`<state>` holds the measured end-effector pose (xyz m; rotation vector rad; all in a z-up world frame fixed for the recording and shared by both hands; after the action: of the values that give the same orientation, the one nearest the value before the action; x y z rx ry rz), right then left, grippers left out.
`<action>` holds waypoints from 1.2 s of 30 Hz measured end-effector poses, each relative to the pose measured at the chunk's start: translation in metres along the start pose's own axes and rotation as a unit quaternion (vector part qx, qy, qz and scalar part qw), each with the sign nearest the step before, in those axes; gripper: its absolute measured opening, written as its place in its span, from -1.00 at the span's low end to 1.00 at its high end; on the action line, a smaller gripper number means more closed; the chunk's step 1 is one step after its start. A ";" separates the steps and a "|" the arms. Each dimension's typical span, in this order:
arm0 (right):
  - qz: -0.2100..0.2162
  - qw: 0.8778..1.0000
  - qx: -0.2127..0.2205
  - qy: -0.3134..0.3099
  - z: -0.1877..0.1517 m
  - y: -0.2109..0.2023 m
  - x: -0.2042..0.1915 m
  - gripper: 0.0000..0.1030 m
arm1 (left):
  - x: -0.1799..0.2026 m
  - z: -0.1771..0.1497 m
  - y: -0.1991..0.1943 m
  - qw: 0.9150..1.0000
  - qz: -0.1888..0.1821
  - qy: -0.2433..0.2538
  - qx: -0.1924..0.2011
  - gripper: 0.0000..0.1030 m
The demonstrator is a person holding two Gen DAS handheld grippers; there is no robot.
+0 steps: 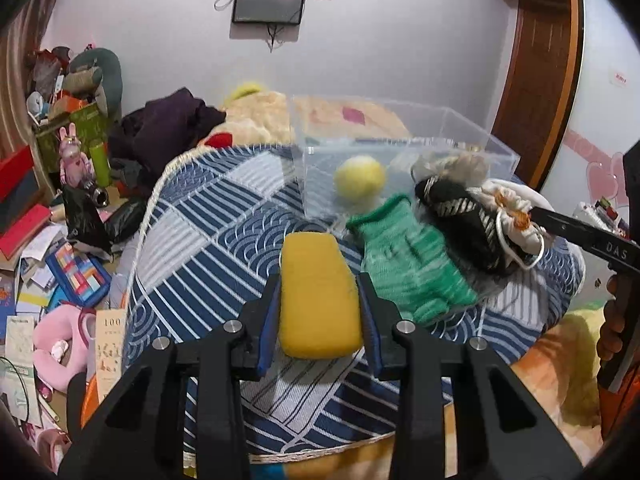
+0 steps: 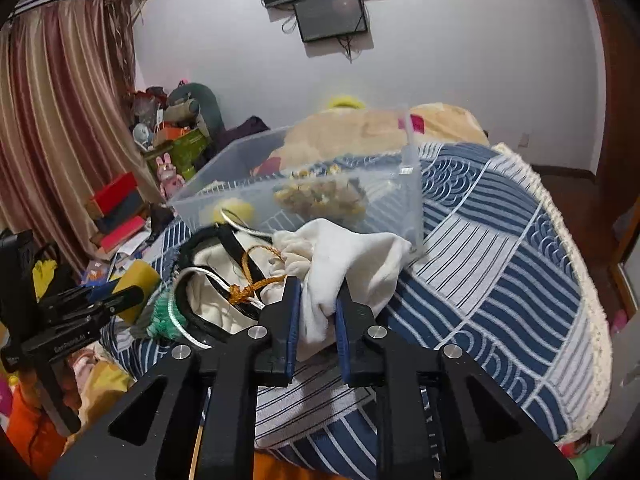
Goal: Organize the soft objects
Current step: 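Grasp the yellow sponge with the left tool while the right tool grasps the white cloth bag, then lower the sponge into the clear box while the right tool drops the white bag in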
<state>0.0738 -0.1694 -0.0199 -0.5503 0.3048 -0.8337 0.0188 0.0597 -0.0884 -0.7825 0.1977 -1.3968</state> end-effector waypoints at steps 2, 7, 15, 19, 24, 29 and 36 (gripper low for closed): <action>-0.003 1.000 0.014 -0.002 0.004 -0.008 0.000 -0.72 | 0.003 0.007 -0.006 1.000 -0.004 0.002 0.013 -0.30; -0.010 0.998 0.054 -0.004 0.016 -0.032 -0.001 -0.72 | 0.018 0.025 -0.017 0.999 -0.013 0.019 0.046 -0.30; -0.032 0.994 0.105 -0.015 0.050 -0.050 0.002 -0.72 | 0.043 0.062 -0.019 0.995 -0.034 0.039 0.084 -0.30; -0.045 0.992 0.119 -0.029 0.071 -0.045 0.004 -0.72 | 0.054 0.086 -0.011 0.994 -0.049 0.042 0.087 -0.30; -0.051 0.991 0.115 -0.050 0.098 -0.026 0.004 -0.72 | 0.060 0.109 0.013 0.995 -0.057 0.032 0.073 -0.30; -0.047 0.993 0.099 -0.052 0.106 -0.003 0.005 -0.72 | 0.061 0.126 0.042 0.997 -0.055 0.020 0.048 -0.30; -0.030 0.997 0.046 -0.048 0.100 0.038 0.009 -0.72 | 0.065 0.136 0.086 0.999 -0.043 0.019 0.005 -0.30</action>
<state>0.1488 -0.1217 0.0396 -0.5139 0.1612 -0.8714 0.1768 0.0478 -0.0185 -0.7647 0.1886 -1.4930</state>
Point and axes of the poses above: each gripper's, at about its wrist camera, not at the fingertips, and y roughly the way its jaws point, x to its right, z to its top, the point moved 1 cm from there along y, roughly the way its jaws point, and after that the axes turned 14 degrees about -y, right-handed, at the moved point
